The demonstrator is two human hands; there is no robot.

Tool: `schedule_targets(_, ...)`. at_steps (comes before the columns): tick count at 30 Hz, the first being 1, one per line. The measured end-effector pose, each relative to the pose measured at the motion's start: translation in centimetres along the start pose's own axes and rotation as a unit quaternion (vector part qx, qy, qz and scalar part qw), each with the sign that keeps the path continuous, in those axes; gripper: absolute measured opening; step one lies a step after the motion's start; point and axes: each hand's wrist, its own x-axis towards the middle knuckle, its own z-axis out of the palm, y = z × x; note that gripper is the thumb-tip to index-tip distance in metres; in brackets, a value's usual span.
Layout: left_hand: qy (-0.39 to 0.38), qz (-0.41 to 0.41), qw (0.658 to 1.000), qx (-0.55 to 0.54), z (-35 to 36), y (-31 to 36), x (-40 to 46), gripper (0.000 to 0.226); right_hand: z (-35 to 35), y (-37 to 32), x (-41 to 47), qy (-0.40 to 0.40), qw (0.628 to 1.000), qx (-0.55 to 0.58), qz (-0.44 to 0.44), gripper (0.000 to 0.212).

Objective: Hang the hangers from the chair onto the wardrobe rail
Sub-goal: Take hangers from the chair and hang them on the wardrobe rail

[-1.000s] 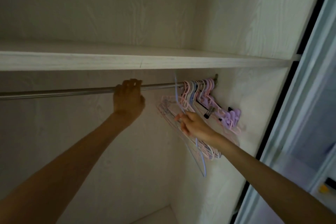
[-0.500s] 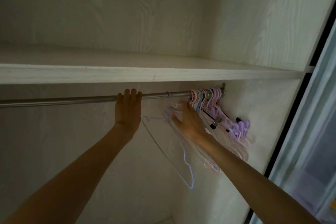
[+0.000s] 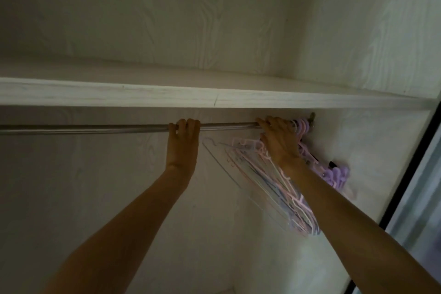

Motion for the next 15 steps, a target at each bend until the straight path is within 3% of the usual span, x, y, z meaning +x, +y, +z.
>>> schedule_targets(6,-0.002,-0.010,1.000,0.020,0.3,0.5,0.0,0.077,0.5,0.9,-0.4,-0.014,1.000,-0.009,-0.019,0.071)
schedule_targets(15,-0.054,-0.032,0.996,0.056,-1.0,1.3,-0.5,0.092,-1.4,1.6,-5.5,0.032,0.998,0.036,-0.027,0.047)
